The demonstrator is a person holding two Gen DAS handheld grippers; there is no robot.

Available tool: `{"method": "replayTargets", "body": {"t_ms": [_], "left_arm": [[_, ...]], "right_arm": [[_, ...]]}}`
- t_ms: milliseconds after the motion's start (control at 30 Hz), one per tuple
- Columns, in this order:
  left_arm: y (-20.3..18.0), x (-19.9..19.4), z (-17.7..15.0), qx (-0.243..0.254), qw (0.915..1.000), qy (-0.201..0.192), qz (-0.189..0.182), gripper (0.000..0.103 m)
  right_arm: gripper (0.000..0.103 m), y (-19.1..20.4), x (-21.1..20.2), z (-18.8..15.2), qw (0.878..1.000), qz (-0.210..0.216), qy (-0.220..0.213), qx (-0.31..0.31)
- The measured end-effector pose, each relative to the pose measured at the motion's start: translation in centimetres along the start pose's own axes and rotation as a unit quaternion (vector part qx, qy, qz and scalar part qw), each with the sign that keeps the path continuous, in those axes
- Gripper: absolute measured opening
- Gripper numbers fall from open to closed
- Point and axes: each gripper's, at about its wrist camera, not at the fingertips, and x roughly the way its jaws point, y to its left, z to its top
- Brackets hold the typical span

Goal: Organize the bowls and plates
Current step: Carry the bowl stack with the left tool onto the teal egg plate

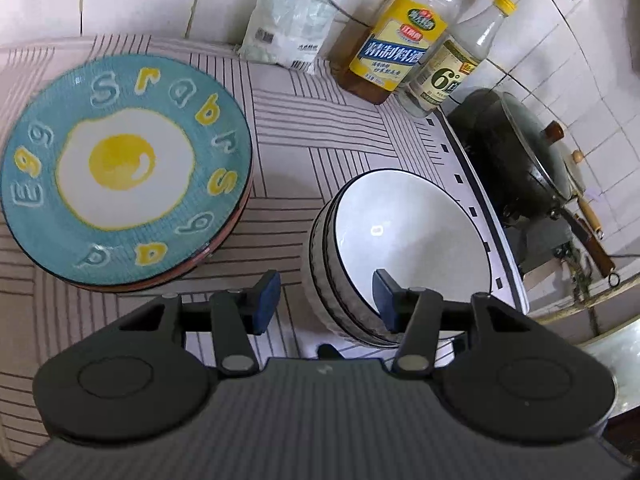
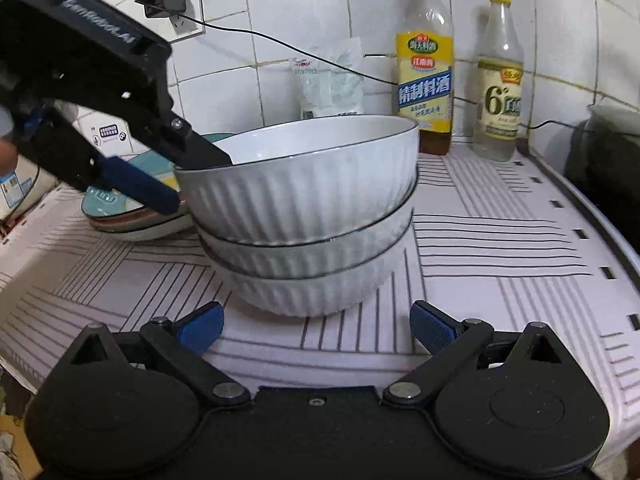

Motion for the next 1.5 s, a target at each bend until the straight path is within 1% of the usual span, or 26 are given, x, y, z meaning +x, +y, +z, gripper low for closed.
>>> {"method": "replayTargets", "body": {"t_ms": [133, 233, 333, 400, 633, 933, 1000, 1167, 1333, 1500], "left_arm": [[0.3, 1.2, -0.2, -0.012, 0.9998, 0.0, -0.014, 0.051], [0.5, 2.2, -0.2, -0.021, 0.9995, 0.004, -0.024, 0.051], [0.6, 3.3, -0.3, -0.026, 0.9992, 0.014, -0.029, 0.049], [0.5, 3.8, -0.4, -0.022, 0.9991, 0.02, -0.03, 0.044], [0.7, 4.0, -0.6, -0.034, 0.9988, 0.004, -0.037, 0.045], [1.3, 4.3, -0.5, -0.055, 0.9972, -0.003, -0.05, 0.047], [1.1, 4.2, -0.5, -0.038, 0.998, 0.0, -0.05, 0.047], [1.5, 3.9, -0.5, -0.029, 0.9976, 0.018, -0.06, 0.047], [1.6, 2.6, -0.9, -0.017, 0.9982, 0.016, -0.056, 0.047], [2.3, 0.4, 0.0, -0.031, 0.9975, 0.021, -0.06, 0.047]], "right_arm": [[0.101, 0.4, 0.8, 0.4, 1.0, 0.014, -0.017, -0.013], [0.101, 0.4, 1.5, 0.8, 0.999, 0.017, -0.026, -0.008], [0.102, 0.1, 2.0, 1.1, 0.999, 0.022, -0.028, -0.005], [0.102, 0.1, 2.2, 1.1, 0.999, 0.024, -0.03, -0.005], [0.102, -0.3, 2.6, 1.2, 0.999, 0.03, -0.039, -0.001], [0.102, -0.2, 3.0, 1.3, 0.999, 0.025, -0.043, -0.005], [0.101, -0.1, 2.9, 1.3, 0.999, 0.024, -0.044, -0.007], [0.101, 0.3, 2.4, 1.1, 0.999, 0.018, -0.041, -0.009], [0.101, 1.1, 1.8, 0.4, 0.998, 0.015, -0.053, -0.005], [0.101, 2.3, 0.9, 0.9, 0.998, 0.016, -0.065, -0.017]]}}
